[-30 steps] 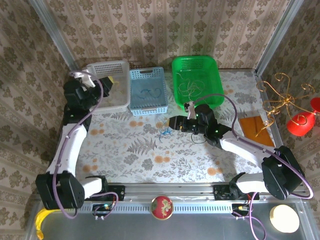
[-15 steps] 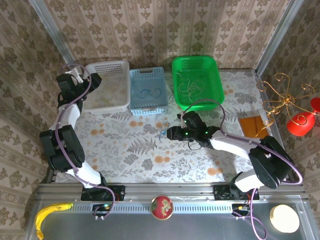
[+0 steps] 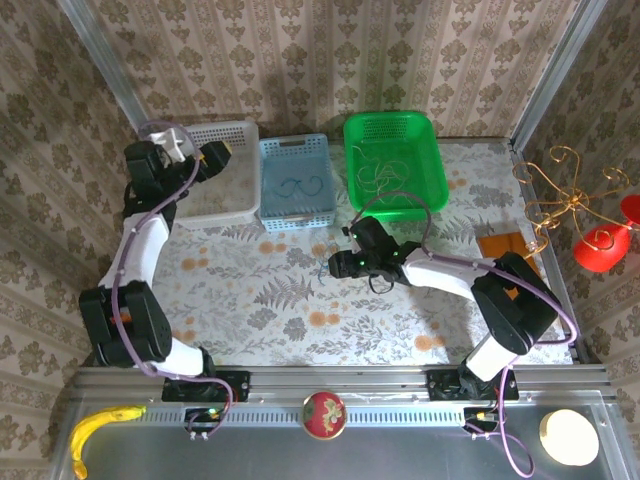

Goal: Untangle the cables

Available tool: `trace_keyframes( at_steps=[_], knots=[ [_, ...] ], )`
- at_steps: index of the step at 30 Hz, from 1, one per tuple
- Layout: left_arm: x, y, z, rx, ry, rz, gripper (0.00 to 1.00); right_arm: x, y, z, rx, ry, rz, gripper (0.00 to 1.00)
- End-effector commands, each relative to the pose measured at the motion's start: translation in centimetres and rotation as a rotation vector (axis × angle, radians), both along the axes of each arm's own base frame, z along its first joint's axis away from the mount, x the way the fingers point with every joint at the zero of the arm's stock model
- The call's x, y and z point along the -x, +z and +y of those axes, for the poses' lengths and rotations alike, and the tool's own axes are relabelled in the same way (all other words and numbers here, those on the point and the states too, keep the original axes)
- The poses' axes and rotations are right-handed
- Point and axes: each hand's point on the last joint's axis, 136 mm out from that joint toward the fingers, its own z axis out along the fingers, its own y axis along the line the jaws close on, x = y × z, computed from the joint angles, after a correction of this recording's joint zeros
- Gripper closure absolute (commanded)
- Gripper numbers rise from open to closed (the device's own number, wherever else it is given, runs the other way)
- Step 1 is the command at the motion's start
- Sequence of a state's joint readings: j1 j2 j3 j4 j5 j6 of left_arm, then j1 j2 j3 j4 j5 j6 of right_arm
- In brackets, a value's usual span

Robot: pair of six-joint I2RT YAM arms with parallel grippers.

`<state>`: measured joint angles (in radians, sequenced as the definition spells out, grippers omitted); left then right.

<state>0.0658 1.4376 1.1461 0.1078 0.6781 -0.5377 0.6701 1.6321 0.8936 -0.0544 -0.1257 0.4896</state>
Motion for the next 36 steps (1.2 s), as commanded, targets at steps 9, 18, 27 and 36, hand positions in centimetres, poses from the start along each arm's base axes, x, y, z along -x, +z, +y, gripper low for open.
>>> trace_keyframes(
  at_steps=[9,18,27,36],
  knots=[
    [8.2,-1.2,-6.8,0.030,-0.114,0.031,0.00,-2.7,-2.3,-0.2,0.076,-0.005,0.019,0.46],
    [12.5,-5.2,-8.3,0.060,-0.118,0.095,0.00,-2.9,-1.7,-0.2,0.006,0.002,0.036,1.00],
    [15.6,-8.3,-10.9,0.077,-0.189,0.144,0.00,-0.7,4.8,-1.0,-0.206,-0.059,-0.030,1.00],
    [17.5,-8.9,-13.9,0.190,-0.270,0.150,0.00,-0.1,11.7,-1.1,-0.424,-0.114,-0.110,1.00]
  ],
)
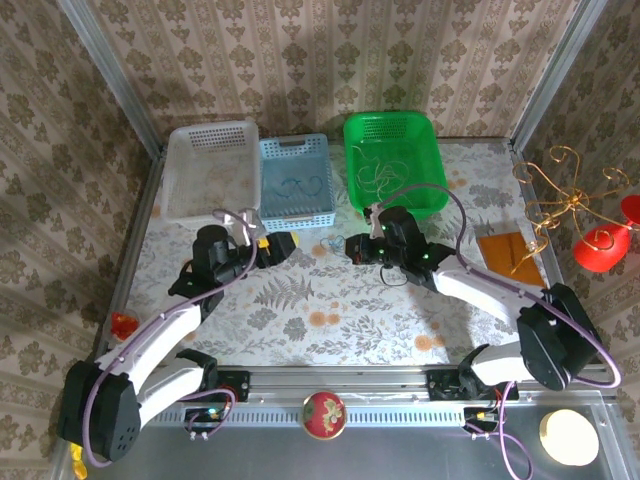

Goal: Untangle the cables

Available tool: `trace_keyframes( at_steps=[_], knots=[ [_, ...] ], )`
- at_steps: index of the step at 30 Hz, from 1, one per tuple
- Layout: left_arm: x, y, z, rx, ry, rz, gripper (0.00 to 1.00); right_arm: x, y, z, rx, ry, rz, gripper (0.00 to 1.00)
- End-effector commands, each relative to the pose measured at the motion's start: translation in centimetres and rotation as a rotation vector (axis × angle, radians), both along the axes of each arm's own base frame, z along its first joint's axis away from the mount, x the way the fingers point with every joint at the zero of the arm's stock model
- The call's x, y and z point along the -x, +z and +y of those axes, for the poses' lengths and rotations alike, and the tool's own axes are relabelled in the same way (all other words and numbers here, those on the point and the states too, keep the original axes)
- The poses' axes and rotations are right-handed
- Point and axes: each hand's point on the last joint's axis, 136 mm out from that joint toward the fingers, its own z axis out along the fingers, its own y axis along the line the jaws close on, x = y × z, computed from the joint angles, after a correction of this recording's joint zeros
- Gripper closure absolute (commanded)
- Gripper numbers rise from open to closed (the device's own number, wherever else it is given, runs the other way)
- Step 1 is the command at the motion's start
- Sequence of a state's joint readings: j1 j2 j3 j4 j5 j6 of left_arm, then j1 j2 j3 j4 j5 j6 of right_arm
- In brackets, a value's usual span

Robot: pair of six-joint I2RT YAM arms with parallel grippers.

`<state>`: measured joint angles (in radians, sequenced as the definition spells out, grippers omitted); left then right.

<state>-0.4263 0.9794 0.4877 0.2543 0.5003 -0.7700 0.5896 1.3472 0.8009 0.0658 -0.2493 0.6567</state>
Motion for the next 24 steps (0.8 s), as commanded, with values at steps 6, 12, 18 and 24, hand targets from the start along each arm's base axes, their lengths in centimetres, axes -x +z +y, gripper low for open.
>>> trace_keyframes(
  at_steps=[6,12,18,24],
  knots=[
    [0.2,2.3,-2.5,0.152,-0.032,-0.033,0.03,0.2,3.9,0.8,-0.187,-0.012,-0.018,1.00],
    [-0.3,2.2,-3.5,0.184,-0.030,-0.026,0.06,0.4,4.5,0.9,-0.220,-0.013,-0.021,1.00],
    [-1.0,2.1,-4.0,0.226,0.001,-0.013,0.14,0.6,4.6,1.3,-0.280,-0.005,-0.007,1.00],
    [-1.9,1.8,-4.8,0.272,0.014,0.000,0.23,0.9,4.8,1.4,-0.316,-0.003,-0.002,1.00]
  ],
)
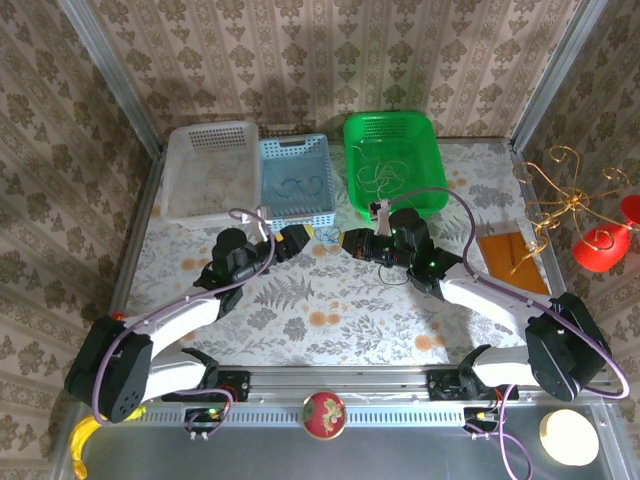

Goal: Untangle the cables

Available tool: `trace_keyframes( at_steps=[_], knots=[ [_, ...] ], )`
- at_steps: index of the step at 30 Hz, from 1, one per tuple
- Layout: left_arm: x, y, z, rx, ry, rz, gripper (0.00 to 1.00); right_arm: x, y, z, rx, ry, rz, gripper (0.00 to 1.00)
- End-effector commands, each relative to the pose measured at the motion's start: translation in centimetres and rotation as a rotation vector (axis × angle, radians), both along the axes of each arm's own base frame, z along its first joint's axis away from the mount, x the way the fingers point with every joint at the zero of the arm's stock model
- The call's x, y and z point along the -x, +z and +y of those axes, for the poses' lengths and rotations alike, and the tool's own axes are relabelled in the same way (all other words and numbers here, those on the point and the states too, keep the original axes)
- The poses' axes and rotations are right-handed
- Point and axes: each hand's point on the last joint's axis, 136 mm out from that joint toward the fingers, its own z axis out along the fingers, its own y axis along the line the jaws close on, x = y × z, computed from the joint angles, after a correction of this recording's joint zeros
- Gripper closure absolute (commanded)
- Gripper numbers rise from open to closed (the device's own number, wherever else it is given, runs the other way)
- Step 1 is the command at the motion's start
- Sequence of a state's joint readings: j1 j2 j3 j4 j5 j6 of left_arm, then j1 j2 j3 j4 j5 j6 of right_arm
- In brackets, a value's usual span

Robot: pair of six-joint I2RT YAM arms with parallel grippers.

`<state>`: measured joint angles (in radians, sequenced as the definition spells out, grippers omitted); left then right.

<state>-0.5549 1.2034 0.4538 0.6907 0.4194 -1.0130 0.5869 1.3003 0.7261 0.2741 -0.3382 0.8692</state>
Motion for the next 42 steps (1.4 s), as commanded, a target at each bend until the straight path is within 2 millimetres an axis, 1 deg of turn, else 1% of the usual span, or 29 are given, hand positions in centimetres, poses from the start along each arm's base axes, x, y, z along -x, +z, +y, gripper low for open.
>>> trace_keyframes(
  at_steps=[1,4,7,10,13,17,21,26,32,36,37,39,40,41,42],
  knots=[
    [-0.6,1.1,-0.4,0.074,0.020,-0.020,0.25,0.4,1.7,0.1,-0.070,0.010,-0.029,1.00],
    [-0.9,1.0,-0.9,0.102,0.020,-0.016,0.31,0.5,1.7,0.1,-0.079,0.010,-0.027,1.00],
    [-1.3,0.8,-1.4,0.128,0.017,-0.009,0.33,0.7,1.7,0.1,-0.084,0.011,-0.025,1.00],
    [-1.4,0.7,-2.2,0.145,0.005,-0.006,0.38,0.8,1.5,0.1,-0.088,0.012,-0.021,1.00],
    [-1.5,0.4,-2.8,0.150,-0.006,-0.004,0.48,0.8,1.4,0.1,-0.095,0.011,-0.019,1.00],
    [-1.7,0.3,-3.1,0.157,-0.008,-0.005,0.64,0.9,1.1,0.0,-0.100,0.006,-0.014,1.00],
    [-1.7,0.5,-2.9,0.151,0.001,-0.014,0.82,0.9,0.9,-0.2,-0.096,-0.003,-0.016,1.00],
    [-1.5,1.1,-2.2,0.114,0.022,-0.042,1.00,1.0,0.5,-0.8,-0.087,-0.029,-0.017,1.00],
    [-1.0,2.6,-1.1,0.051,0.047,-0.100,1.00,0.9,-0.5,-1.6,-0.078,-0.072,-0.003,1.00],
    [-0.6,4.1,-0.7,0.028,0.051,-0.156,1.00,1.0,-1.4,-1.7,-0.073,-0.077,0.015,1.00],
    [-0.5,4.5,-0.6,0.024,0.049,-0.172,1.00,1.0,-1.6,-1.7,-0.069,-0.076,0.021,0.95],
    [-0.2,5.3,-0.6,0.006,0.039,-0.213,1.00,1.1,-2.2,-1.8,-0.056,-0.077,0.035,0.77],
    [-0.1,5.6,-0.6,-0.006,0.034,-0.230,1.00,1.2,-2.4,-1.9,-0.049,-0.078,0.036,0.70],
    [0.0,5.9,-0.6,-0.022,0.026,-0.249,1.00,1.3,-2.5,-2.0,-0.042,-0.081,0.038,0.65],
    [0.2,6.3,-0.6,-0.038,0.016,-0.271,1.00,1.4,-2.5,-2.2,-0.036,-0.084,0.034,0.62]
  ],
)
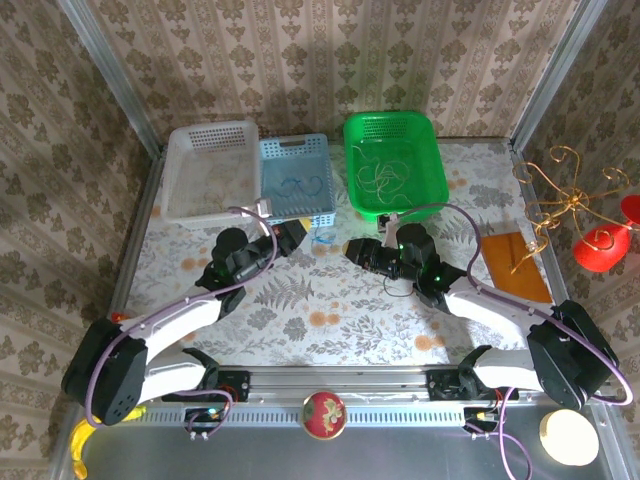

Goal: Untangle the cables

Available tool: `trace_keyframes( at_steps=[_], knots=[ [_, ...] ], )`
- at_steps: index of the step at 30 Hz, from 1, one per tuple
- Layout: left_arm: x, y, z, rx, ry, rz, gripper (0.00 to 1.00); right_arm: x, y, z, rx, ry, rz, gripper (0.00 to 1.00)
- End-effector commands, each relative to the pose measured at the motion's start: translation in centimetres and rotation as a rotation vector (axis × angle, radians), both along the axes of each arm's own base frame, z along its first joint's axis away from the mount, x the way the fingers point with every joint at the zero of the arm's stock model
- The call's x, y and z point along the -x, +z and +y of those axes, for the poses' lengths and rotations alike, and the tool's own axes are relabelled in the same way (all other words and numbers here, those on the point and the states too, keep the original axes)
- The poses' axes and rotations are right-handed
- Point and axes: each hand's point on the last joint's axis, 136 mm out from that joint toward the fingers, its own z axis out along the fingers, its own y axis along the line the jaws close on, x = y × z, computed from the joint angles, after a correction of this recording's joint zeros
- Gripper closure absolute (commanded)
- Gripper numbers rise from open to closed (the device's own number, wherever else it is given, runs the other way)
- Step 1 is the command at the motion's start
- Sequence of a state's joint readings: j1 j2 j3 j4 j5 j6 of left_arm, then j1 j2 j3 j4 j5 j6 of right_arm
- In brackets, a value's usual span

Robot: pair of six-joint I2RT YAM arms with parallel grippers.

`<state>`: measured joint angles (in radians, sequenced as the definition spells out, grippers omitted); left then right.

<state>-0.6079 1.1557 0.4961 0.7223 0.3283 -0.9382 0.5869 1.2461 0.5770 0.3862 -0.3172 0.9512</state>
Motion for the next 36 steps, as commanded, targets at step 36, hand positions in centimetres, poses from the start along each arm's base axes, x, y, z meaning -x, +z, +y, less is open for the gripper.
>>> trace_keyframes(
  at_steps=[36],
  knots=[
    [1.1,5.2,1.2,-0.145,-0.016,-0.253,1.00,5.1,7.3,8.1,0.062,0.338,-0.283,0.47]
  ],
)
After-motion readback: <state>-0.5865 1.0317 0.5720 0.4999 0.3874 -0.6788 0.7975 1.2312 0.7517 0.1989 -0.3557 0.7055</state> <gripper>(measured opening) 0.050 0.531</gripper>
